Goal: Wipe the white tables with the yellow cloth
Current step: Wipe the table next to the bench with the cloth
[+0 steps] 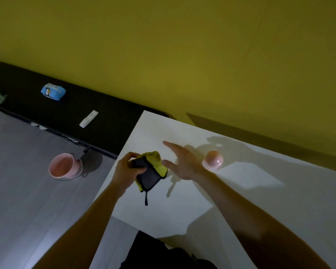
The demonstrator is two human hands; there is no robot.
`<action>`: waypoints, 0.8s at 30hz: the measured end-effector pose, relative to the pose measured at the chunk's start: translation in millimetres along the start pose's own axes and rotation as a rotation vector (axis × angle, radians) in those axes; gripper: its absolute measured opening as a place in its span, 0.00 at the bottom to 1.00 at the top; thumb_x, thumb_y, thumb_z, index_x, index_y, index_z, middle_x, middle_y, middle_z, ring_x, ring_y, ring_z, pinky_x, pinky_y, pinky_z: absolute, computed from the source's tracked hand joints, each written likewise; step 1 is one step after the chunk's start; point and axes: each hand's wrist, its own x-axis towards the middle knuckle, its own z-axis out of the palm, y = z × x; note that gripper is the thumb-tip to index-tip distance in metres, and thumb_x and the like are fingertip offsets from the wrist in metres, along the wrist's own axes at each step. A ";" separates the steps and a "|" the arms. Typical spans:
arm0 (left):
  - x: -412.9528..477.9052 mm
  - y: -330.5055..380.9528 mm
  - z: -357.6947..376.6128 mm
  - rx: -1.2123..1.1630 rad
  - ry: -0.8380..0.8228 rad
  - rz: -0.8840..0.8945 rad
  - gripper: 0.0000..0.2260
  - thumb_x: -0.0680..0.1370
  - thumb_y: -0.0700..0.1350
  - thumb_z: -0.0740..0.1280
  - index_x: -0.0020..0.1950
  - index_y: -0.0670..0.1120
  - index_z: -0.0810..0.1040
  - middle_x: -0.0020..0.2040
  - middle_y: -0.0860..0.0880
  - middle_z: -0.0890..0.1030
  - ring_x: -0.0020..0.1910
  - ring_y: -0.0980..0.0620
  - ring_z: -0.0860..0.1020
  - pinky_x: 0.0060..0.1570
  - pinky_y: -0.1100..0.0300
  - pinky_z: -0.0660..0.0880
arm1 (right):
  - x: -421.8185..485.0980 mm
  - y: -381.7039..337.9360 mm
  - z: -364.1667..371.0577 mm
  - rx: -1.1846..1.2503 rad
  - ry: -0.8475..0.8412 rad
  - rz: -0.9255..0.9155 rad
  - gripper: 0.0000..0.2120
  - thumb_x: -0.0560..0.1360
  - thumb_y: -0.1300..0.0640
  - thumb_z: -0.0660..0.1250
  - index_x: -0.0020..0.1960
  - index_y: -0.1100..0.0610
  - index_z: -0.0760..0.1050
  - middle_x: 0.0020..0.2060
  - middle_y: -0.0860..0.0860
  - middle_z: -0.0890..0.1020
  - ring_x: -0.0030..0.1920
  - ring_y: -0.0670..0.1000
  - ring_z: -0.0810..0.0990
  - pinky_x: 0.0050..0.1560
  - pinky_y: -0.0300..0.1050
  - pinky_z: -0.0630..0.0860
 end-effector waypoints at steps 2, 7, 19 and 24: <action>2.4 -4.1 -9.4 -0.077 -0.057 -0.026 0.21 0.64 0.40 0.80 0.54 0.54 0.84 0.49 0.45 0.89 0.55 0.37 0.86 0.55 0.35 0.85 | 20.9 -11.4 15.3 0.149 -0.089 0.030 0.25 0.81 0.41 0.70 0.76 0.46 0.75 0.68 0.44 0.83 0.70 0.48 0.80 0.73 0.56 0.76; 12.7 -4.5 -36.6 0.084 -0.181 -0.041 0.19 0.68 0.48 0.87 0.56 0.52 0.86 0.50 0.51 0.89 0.51 0.51 0.87 0.53 0.50 0.85 | 62.0 -42.6 41.2 0.029 -0.097 -0.069 0.10 0.83 0.46 0.72 0.60 0.50 0.81 0.52 0.44 0.86 0.55 0.50 0.84 0.61 0.56 0.81; 138.2 -41.9 -79.8 0.543 0.115 0.295 0.22 0.79 0.54 0.76 0.68 0.48 0.77 0.72 0.43 0.72 0.68 0.42 0.77 0.63 0.47 0.79 | 144.4 18.3 88.1 -0.141 0.244 0.280 0.15 0.84 0.47 0.68 0.67 0.52 0.79 0.65 0.50 0.79 0.67 0.53 0.78 0.65 0.48 0.75; 162.3 -103.0 -18.7 0.669 -0.171 0.113 0.30 0.75 0.76 0.63 0.64 0.56 0.64 0.80 0.50 0.61 0.78 0.41 0.66 0.73 0.43 0.67 | 162.2 85.8 111.4 -0.427 0.337 0.215 0.30 0.82 0.40 0.63 0.81 0.51 0.71 0.83 0.54 0.68 0.85 0.58 0.61 0.83 0.61 0.61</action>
